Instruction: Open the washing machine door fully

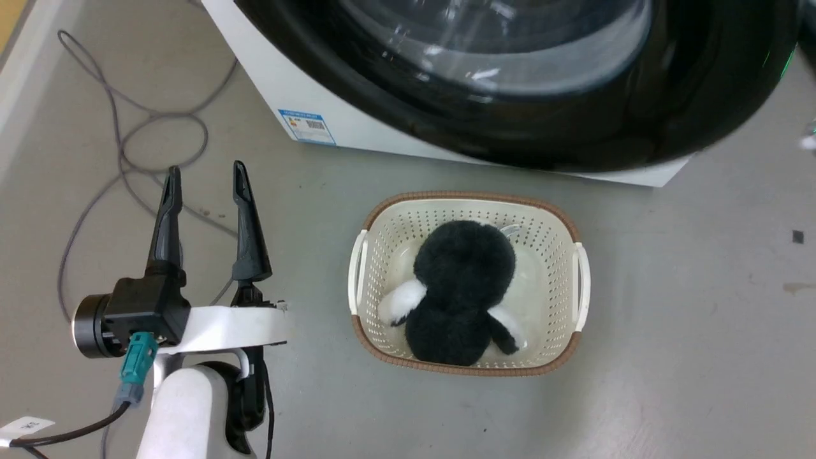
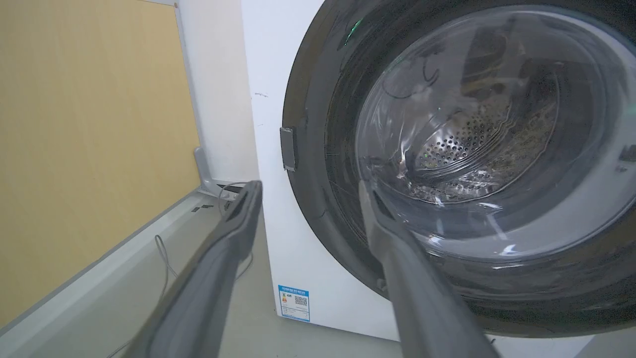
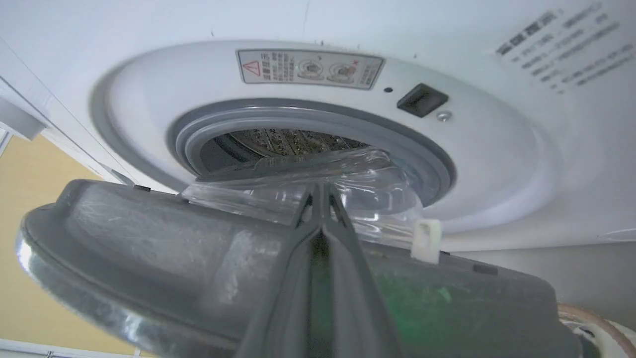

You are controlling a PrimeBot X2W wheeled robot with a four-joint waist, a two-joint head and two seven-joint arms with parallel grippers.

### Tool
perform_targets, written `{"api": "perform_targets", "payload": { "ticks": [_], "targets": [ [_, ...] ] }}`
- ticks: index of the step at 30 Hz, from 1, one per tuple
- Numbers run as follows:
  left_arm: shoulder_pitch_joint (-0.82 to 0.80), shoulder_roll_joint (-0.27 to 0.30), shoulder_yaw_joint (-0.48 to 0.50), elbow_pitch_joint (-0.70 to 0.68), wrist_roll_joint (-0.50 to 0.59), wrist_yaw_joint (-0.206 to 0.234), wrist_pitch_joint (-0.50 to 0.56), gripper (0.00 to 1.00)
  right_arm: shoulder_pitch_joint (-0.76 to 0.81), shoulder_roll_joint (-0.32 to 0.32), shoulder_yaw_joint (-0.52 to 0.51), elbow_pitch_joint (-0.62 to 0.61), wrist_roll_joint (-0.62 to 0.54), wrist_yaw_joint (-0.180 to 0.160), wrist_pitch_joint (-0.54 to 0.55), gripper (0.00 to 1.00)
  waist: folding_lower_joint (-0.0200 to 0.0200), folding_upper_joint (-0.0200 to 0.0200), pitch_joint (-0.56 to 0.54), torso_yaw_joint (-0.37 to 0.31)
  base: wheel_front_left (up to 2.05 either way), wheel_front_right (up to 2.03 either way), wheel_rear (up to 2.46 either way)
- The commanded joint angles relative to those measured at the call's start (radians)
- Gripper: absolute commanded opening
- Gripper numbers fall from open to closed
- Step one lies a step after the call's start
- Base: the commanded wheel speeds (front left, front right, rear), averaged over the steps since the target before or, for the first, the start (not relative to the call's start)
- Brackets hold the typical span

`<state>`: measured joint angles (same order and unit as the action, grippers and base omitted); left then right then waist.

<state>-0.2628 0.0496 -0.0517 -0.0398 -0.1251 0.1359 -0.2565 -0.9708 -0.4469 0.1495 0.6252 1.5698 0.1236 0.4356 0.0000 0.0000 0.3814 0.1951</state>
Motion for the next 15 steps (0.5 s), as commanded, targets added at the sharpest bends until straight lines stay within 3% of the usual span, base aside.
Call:
{"api": "perform_targets", "payload": {
  "ticks": [1,15],
  "targets": [
    [0.011,0.001,0.002,0.002,0.002,-0.005,-0.005,1.00,0.022,0.039,0.022,-0.015,0.008,0.007,0.017,0.00,0.0000,0.0000,-0.007,-0.003,0.00,0.00,0.00],
    [0.071,0.001,0.023,0.022,0.024,-0.026,-0.005,1.00,0.303,0.089,0.092,-0.256,0.047,0.007,0.125,0.00,0.0000,0.0000,-0.112,-0.024,0.00,0.00,0.00]
  ]
}}
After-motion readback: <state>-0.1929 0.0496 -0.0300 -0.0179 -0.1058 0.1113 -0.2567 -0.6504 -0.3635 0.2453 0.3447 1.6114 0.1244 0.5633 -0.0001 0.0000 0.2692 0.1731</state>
